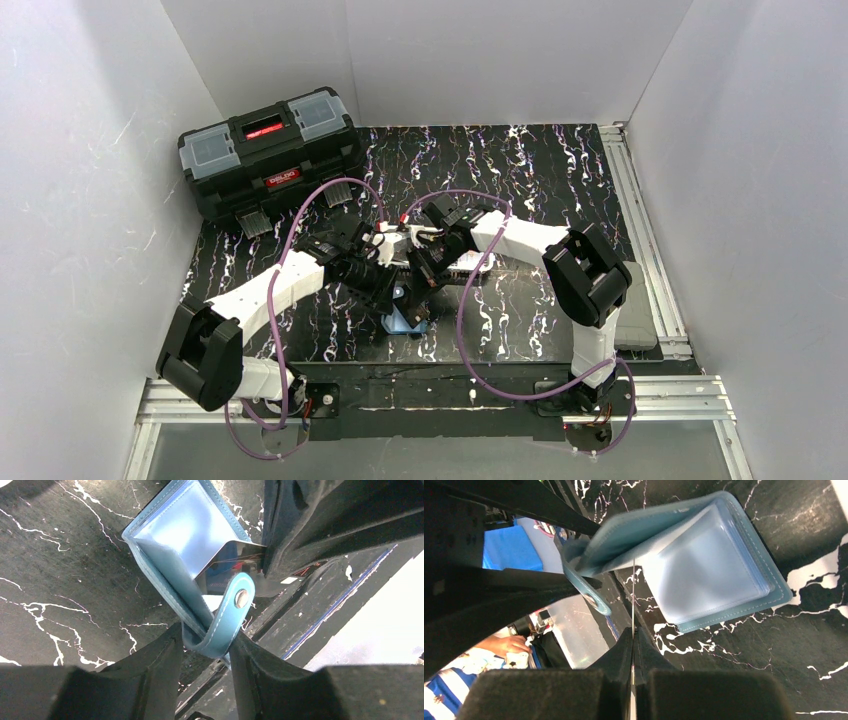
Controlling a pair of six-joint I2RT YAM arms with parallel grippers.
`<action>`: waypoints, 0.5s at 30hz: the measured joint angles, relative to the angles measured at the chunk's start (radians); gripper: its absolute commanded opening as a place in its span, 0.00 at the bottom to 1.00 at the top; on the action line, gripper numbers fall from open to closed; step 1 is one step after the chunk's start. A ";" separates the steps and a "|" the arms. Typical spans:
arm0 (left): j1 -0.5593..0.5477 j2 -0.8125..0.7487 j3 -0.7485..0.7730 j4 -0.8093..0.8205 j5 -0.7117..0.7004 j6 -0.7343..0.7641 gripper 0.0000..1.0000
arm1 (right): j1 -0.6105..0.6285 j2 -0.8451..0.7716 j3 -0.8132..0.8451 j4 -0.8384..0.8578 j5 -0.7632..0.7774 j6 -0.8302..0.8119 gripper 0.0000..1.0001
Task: Put the credit cards into the card holder
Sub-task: Turn over the card slot in the card holder.
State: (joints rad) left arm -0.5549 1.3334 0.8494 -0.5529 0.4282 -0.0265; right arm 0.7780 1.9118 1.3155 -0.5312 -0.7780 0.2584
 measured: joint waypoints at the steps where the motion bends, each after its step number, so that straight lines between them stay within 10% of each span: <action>1: 0.000 0.000 0.000 0.000 0.005 0.000 0.42 | 0.000 0.000 0.003 0.000 -0.003 0.000 0.01; 15: 0.000 0.000 0.000 0.017 0.055 0.017 0.50 | 0.025 0.001 0.031 0.001 -0.007 -0.004 0.01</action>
State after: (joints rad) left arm -0.5549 1.3334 0.8494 -0.5362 0.4831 -0.0093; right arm 0.8032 1.9125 1.3468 -0.5301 -0.7853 0.2546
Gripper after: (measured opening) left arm 0.523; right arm 0.027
